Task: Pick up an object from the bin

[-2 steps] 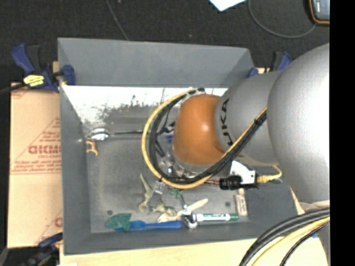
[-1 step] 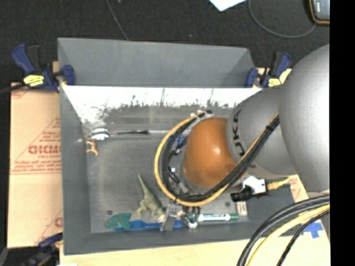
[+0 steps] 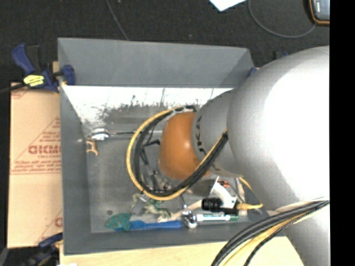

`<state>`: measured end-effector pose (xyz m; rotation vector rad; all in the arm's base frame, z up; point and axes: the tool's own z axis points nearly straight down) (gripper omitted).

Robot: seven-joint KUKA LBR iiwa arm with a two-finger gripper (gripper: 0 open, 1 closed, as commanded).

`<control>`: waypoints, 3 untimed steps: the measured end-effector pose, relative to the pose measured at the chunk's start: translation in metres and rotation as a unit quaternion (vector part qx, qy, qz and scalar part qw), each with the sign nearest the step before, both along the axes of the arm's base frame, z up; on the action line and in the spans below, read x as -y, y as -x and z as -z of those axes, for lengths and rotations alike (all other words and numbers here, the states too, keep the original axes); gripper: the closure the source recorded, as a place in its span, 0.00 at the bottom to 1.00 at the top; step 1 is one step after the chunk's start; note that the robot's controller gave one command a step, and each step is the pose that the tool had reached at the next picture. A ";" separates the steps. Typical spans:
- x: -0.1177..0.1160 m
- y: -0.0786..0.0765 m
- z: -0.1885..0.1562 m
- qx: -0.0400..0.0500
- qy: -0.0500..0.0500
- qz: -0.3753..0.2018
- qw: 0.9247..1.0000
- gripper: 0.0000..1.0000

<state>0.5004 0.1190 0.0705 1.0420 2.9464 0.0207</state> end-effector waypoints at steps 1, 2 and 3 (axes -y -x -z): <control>0.024 0.014 0.000 -0.011 0.003 -0.033 0.999 1.00; 0.024 0.014 0.000 -0.011 0.003 -0.033 0.999 1.00; 0.024 0.015 -0.019 -0.013 0.003 -0.033 0.999 1.00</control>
Offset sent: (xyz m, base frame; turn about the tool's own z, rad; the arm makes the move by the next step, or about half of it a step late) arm 0.0000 0.0000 0.0000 0.0000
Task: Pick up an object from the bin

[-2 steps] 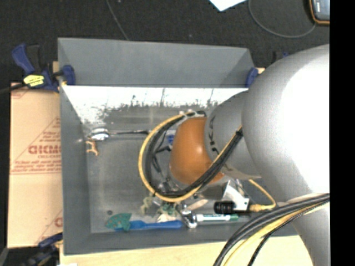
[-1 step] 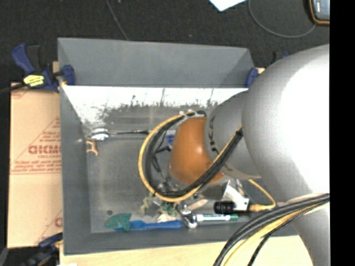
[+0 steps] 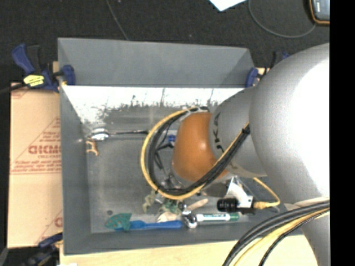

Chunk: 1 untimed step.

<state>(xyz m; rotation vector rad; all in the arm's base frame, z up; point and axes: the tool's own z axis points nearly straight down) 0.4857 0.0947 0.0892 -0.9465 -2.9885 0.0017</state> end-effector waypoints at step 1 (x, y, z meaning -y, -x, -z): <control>0.000 0.000 -0.018 0.000 0.000 -0.001 1.000 1.00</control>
Offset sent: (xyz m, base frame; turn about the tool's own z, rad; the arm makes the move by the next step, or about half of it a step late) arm 0.0008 -0.0002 0.0755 -0.0011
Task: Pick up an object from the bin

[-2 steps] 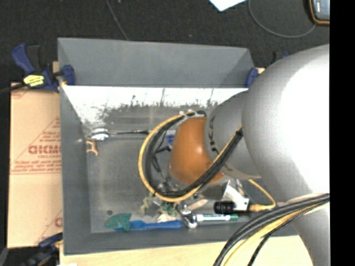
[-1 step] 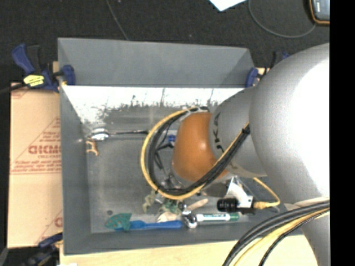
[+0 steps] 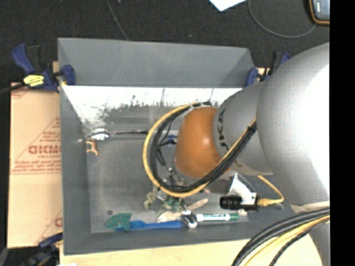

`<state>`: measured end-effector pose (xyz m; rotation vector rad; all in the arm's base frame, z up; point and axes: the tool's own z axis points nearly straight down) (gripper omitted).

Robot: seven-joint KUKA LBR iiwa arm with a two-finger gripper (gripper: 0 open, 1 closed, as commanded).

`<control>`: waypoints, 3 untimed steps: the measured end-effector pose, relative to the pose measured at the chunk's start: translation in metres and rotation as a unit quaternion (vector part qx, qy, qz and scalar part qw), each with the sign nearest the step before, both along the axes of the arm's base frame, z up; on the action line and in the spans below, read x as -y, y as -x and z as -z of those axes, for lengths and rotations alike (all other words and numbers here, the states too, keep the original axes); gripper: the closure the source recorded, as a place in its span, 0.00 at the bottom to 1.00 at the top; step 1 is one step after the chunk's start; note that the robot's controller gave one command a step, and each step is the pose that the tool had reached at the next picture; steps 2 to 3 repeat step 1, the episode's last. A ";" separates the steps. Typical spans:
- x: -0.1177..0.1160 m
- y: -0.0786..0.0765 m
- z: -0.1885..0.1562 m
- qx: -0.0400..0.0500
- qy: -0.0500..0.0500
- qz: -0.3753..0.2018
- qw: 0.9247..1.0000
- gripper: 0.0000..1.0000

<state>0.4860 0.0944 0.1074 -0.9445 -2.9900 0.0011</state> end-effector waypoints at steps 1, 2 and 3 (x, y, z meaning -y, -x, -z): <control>0.001 0.000 -0.044 -0.002 0.000 -0.001 1.000 1.00; 0.001 0.000 -0.044 -0.002 0.000 -0.001 1.000 1.00; 0.001 0.000 -0.044 -0.002 0.000 -0.001 1.000 1.00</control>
Offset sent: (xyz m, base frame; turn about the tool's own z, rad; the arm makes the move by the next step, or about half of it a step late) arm -0.0013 -0.0008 0.0887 -0.0014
